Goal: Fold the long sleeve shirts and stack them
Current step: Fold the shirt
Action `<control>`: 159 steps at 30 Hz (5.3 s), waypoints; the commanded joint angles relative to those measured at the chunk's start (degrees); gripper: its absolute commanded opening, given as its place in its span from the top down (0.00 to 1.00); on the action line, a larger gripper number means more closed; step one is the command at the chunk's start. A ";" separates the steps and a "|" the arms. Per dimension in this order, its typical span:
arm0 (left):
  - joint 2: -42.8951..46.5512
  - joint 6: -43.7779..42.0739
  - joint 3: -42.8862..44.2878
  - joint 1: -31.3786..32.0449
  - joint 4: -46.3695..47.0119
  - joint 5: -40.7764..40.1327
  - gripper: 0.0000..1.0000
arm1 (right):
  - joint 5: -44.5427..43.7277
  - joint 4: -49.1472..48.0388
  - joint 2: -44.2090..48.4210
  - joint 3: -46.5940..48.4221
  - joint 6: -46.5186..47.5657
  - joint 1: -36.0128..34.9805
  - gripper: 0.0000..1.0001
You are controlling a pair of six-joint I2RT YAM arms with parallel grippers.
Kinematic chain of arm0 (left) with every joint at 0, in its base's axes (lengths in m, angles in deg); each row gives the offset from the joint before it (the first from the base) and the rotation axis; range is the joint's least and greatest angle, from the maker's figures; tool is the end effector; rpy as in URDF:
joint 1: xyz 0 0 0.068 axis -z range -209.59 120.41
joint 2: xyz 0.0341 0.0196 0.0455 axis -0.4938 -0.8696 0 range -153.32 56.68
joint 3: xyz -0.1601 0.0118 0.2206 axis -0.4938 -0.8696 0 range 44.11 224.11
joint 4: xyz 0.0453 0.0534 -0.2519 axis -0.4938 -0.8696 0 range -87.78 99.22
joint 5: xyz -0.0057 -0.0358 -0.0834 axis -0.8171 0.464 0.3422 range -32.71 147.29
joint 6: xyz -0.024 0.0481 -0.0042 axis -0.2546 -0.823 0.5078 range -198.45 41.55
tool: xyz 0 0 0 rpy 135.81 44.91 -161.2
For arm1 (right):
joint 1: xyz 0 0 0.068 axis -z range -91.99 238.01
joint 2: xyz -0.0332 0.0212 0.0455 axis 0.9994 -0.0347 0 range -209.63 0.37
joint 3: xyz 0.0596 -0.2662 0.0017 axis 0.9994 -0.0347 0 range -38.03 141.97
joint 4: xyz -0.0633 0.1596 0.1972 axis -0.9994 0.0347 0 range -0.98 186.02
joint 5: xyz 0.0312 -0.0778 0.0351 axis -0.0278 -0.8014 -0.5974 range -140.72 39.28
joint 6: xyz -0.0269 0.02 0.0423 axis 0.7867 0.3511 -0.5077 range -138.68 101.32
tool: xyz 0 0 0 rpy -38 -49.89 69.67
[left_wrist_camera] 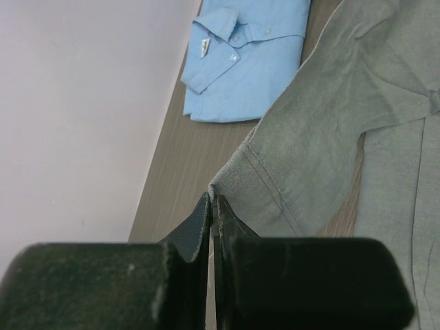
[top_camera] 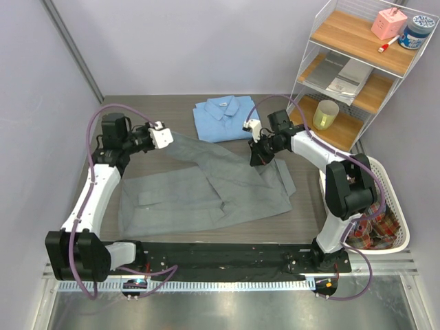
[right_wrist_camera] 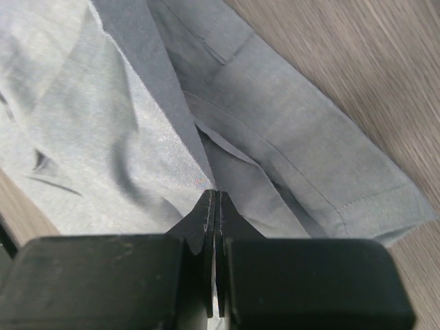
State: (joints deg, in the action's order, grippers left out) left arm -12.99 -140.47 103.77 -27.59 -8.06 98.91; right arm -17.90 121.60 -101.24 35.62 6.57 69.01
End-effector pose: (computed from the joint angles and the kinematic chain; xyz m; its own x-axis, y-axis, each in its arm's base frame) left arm 0.2684 -0.0331 0.3314 0.3291 0.6491 -0.6858 0.6937 0.3266 0.6420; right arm 0.3424 0.1384 0.2197 -0.5203 -0.5583 -0.6463 -0.8266 0.5193 0.2169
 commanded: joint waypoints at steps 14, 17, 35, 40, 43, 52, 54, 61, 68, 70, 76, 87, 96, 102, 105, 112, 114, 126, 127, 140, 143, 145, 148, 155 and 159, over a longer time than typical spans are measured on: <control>10.68 -36.74 -1.11 -8.93 -45.25 7.15 1.00 | -1.88 2.56 11.07 -7.20 -0.30 -0.24 0.62; 13.23 -41.42 -6.03 -11.22 -48.02 6.45 1.00 | -2.14 5.20 12.04 -9.22 1.28 -0.24 0.59; 22.30 -40.11 -14.23 -13.86 -47.05 -0.84 1.00 | -8.29 12.69 19.25 -19.50 12.10 -0.16 0.53; 20.10 -45.64 -14.21 -15.01 -49.87 -6.63 1.00 | -9.61 13.21 18.19 -20.38 12.62 -0.16 0.64; 20.10 -49.51 -20.08 -15.18 -47.33 -9.80 1.00 | -9.27 14.44 18.98 -20.30 12.98 -0.07 0.66; 20.20 -39.10 -22.15 -15.62 -45.98 -13.60 0.43 | -2.60 17.35 20.39 -13.45 8.68 -0.15 0.65; 16.35 -34.77 -14.60 -15.71 -49.59 -10.71 0.36 | -1.79 16.56 19.25 -11.86 6.05 -0.16 0.65; 4.56 -25.17 -2.36 -14.75 -53.31 -0.50 0.20 | -6.53 10.41 12.40 -10.37 0.33 0.02 0.65; -7.04 -7.42 -4.11 0.63 -39.25 -15.42 0.27 | -8.28 8.29 7.74 -9.92 -4.42 0.11 0.63; -10.82 -3.03 -4.03 3.70 -37.48 -18.67 0.28 | -9.78 7.94 6.16 -10.89 -4.43 0.11 0.63; -26.91 7.23 0.88 7.23 -35.81 -28.61 0.36 | -15.58 5.04 -1.47 -11.87 -5.04 0.46 0.64; -35.36 15.25 3.89 19.96 -34.14 -29.51 0.41 | -26.40 3.11 -13.80 1.58 -0.48 3.53 0.64; -33.87 23.80 8.28 32.89 -41.51 -20.80 0.42 | -25.27 9.50 -10.12 6.59 4.28 7.58 0.62; -30.09 20.54 11.18 29.12 -42.67 -24.48 0.41 | -20.25 14.35 -1.15 4.32 2.35 7.49 0.62; -30.61 18.34 8.64 29.11 -41.00 -27.65 0.41 | -18.76 14.71 1.75 1.59 0.41 7.49 0.62; -34.04 21.76 2.84 34.45 -38.54 -27.74 0.47 | -15.59 13.31 1.50 -3.76 -3.10 5.65 0.64; -34.83 24.57 2.48 36.84 -37.92 -27.30 0.48 | -15.59 11.55 0.19 -5.00 -3.46 5.03 0.64; -36.59 32.75 5.73 43.61 -37.22 -17.64 0.52 | -20.78 4.16 -9.92 -0.01 -0.65 3.71 0.63; -36.50 33.10 5.38 44.05 -36.87 -17.46 0.52 | -20.69 4.33 -10.54 0.79 -0.56 3.45 0.64; -39.66 37.84 5.11 53.81 -30.28 -16.93 0.53 | -22.79 -0.32 -12.83 2.03 5.42 -1.82 0.61; -41.16 38.38 7.05 54.16 -30.88 -16.84 0.53 | -23.50 -0.58 -14.41 3.87 6.21 -4.02 0.61; -40.46 38.29 6.88 54.08 -30.97 -16.84 0.53 | -23.68 -1.02 -15.99 5.62 6.73 -4.81 0.60; -38.88 38.11 5.47 54.16 -30.36 -16.58 0.53 | -24.29 -1.55 -18.27 7.91 7.61 -5.69 0.61; -33.62 37.76 4.68 53.02 -30.36 -14.47 0.51 | -24.91 1.17 -12.95 7.57 10.78 -4.73 0.59; -28.18 38.20 5.03 48.12 -31.15 -9.47 0.50 | -24.03 5.30 -5.65 2.48 13.05 -2.10 0.55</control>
State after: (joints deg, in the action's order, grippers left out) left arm -46.93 -101.43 109.08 24.50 -44.43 83.96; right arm -41.44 122.96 -114.02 42.68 15.84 64.22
